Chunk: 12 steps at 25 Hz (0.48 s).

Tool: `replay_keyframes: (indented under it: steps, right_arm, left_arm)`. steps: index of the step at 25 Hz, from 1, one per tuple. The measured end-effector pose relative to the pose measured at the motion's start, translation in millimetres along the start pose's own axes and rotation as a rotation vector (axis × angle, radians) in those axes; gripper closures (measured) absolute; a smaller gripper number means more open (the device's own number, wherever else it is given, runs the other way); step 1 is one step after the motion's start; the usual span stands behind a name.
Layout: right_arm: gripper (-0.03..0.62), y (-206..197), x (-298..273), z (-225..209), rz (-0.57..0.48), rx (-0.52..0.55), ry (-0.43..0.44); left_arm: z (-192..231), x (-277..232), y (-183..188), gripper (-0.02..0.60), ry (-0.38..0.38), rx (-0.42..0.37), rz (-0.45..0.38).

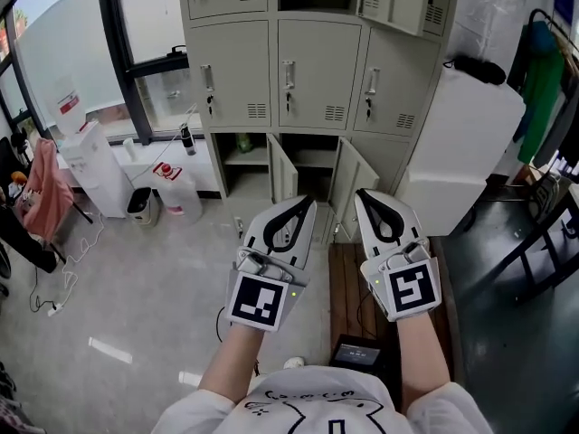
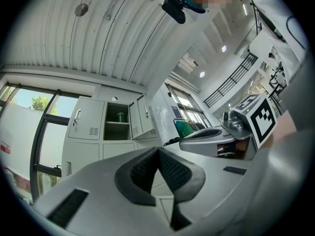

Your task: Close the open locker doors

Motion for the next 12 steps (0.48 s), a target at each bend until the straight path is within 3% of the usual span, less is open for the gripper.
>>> replay_keyframes:
  steps: [12]
  right_arm:
    - [0.571, 6, -57, -56, 0.003, 0.078, -0.055]
  left_arm:
    - [44, -66, 3, 0.561, -0.081, 0.015, -0.06]
Point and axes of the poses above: the fingertips, and each gripper's own axes: x backward along the fingers, z to its left, y out of its top, the point moved 2 cm from there along x, backward along the fingers, and after that the axes turned 5 degrees about x, right-handed, at the moved point
